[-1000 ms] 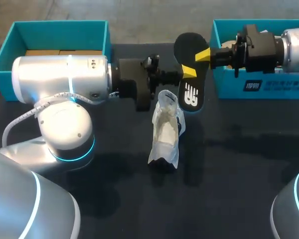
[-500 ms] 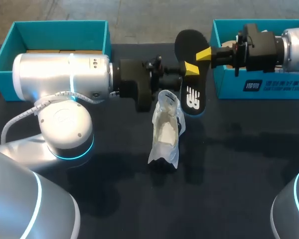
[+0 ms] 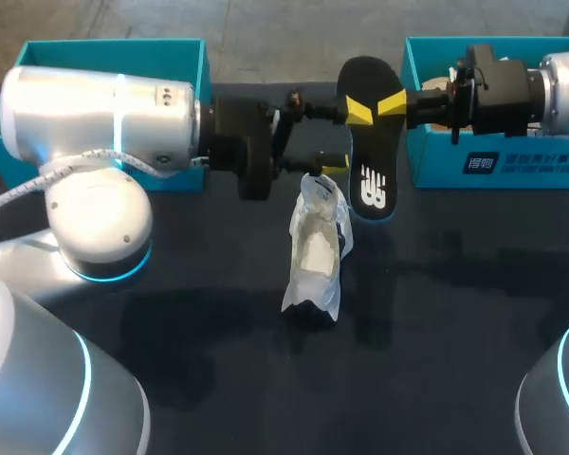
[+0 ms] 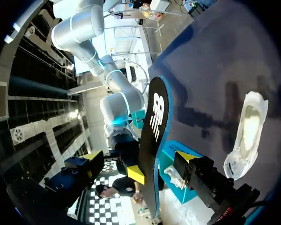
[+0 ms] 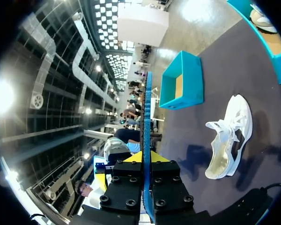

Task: Take the shoe out of the shoebox, open the shoe tongue, remove and reinsert the insole, then place the shoe into the shoebox

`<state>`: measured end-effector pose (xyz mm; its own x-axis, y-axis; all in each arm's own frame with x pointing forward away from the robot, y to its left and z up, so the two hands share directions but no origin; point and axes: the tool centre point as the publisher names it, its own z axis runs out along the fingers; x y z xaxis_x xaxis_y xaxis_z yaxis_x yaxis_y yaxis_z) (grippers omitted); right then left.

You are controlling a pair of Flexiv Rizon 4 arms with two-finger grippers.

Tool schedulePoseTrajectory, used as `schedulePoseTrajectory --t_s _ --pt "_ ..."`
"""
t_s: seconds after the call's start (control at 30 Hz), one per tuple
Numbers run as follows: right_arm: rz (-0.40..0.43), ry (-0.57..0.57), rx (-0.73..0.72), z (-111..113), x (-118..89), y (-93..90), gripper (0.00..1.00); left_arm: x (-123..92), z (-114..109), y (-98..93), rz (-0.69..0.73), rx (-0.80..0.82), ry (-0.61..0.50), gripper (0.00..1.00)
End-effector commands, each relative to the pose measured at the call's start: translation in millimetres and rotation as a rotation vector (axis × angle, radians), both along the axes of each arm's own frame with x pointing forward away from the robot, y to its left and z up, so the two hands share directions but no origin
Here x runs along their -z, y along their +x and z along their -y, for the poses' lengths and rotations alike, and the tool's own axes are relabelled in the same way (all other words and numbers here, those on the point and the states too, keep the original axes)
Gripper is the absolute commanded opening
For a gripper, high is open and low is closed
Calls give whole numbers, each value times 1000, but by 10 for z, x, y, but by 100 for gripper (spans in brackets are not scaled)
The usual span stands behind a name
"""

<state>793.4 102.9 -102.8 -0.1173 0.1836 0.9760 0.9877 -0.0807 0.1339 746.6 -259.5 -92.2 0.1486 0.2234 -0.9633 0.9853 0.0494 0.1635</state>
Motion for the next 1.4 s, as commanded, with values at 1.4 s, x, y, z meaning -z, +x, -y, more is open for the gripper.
schedulePoseTrajectory --t_s 1.4 --pt "-55 -28 -9 -82 302 -50 0 -723 -266 357 -120 251 1059 100"
